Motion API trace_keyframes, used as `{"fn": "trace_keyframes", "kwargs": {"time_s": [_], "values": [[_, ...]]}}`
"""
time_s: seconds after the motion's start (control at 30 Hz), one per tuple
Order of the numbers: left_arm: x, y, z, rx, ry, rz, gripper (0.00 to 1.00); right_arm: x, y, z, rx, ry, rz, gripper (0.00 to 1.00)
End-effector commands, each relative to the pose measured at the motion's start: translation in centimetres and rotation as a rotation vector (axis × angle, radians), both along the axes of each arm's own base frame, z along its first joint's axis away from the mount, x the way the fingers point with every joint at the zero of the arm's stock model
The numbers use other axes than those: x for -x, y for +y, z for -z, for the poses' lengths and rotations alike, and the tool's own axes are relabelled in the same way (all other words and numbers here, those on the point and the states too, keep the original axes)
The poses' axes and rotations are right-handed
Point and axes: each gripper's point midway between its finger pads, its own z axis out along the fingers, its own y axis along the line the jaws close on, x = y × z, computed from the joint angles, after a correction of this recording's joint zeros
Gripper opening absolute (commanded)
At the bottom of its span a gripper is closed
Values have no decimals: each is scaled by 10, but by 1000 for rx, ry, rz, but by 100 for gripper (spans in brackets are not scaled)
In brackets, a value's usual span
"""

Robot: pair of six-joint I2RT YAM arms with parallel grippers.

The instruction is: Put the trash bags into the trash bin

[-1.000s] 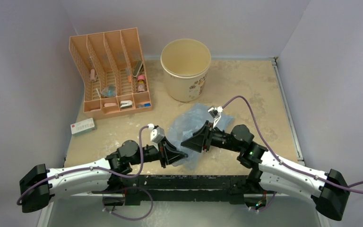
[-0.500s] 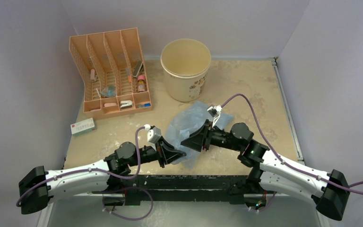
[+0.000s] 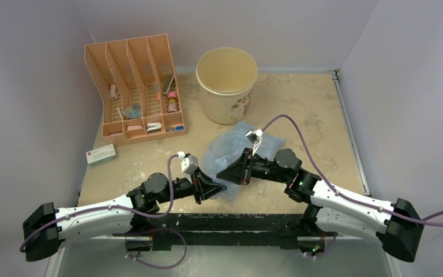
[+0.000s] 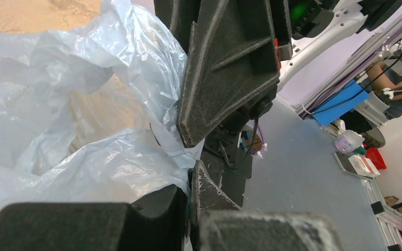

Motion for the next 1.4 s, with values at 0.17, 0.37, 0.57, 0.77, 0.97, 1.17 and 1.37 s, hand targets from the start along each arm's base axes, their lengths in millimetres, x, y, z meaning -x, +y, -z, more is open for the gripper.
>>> {"fn": "trace_keyframes", "kwargs": {"time_s": [0.17, 0.37, 0.57, 0.77, 0.97, 1.17, 1.37], "values": [[-6, -5, -23, 21, -22, -18, 0, 6, 4, -41, -128, -70, -37, 31], [1, -7, -39, 76, -23, 18, 0, -9, 9, -17, -48, 10, 26, 0], [-3, -2, -16, -46, 35, -11, 10, -37, -18, 1, 19, 108, 275, 0], [-2, 4, 0, -108, 65, -1, 2, -52, -51, 9, 28, 186, 475, 0], [-13, 10, 11, -131, 119, -86, 0, -70, -91, 41, 123, 220, 701, 0], [-43, 22, 31, -240, 186, -271, 0, -90, -123, 99, 349, 238, 900, 0], [-78, 17, -23, -359, 68, -353, 0, -137, -128, 38, 431, 60, 980, 0]]}}
